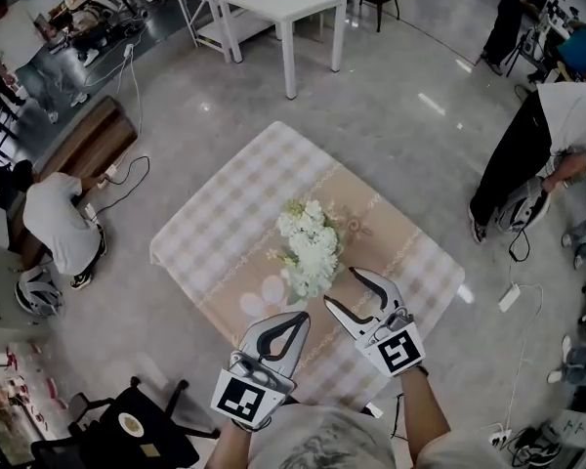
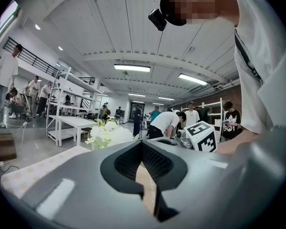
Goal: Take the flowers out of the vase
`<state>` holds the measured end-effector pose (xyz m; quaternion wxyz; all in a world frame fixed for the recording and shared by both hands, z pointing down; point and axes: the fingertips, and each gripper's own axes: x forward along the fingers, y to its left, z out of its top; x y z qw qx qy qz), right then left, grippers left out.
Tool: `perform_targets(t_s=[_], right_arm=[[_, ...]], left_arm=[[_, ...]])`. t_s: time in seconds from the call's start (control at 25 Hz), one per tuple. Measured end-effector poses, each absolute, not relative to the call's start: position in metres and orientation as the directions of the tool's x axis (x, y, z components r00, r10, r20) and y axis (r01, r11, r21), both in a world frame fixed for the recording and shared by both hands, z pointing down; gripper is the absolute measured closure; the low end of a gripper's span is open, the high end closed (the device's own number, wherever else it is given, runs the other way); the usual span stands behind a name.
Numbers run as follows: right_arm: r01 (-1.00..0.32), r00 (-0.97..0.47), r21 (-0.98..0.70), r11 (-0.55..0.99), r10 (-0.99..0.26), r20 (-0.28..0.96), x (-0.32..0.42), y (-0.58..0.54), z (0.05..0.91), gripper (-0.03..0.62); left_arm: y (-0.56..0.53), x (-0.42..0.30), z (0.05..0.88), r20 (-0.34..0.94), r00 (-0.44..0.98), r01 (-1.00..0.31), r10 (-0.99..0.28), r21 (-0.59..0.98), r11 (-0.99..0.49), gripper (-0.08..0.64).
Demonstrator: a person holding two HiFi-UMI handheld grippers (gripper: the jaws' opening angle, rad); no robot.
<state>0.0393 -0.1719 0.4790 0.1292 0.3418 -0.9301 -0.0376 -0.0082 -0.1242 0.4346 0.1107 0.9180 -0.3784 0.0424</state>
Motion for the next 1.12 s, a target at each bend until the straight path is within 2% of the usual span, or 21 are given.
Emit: perform_targets(t_s=[0.64,1.12], right_arm=[[-0.561,-0.808,0.09,0.823,-0.568,0.16,0.018,-0.209,0.495,0.196],[-0.517,-0.841,0.069,0.853,-0.521,0.143,0.006,-0.229,0.499,0.192]], left_arm=[[-0.139,-0.009,0.441,0.181,0.71,-0.704,-0.681,0.193,-0.683,0.551],[-0.145,-0.009,0.446,0.185,0.71,-0.704,-0.679,0.213,-0.678,0.551]])
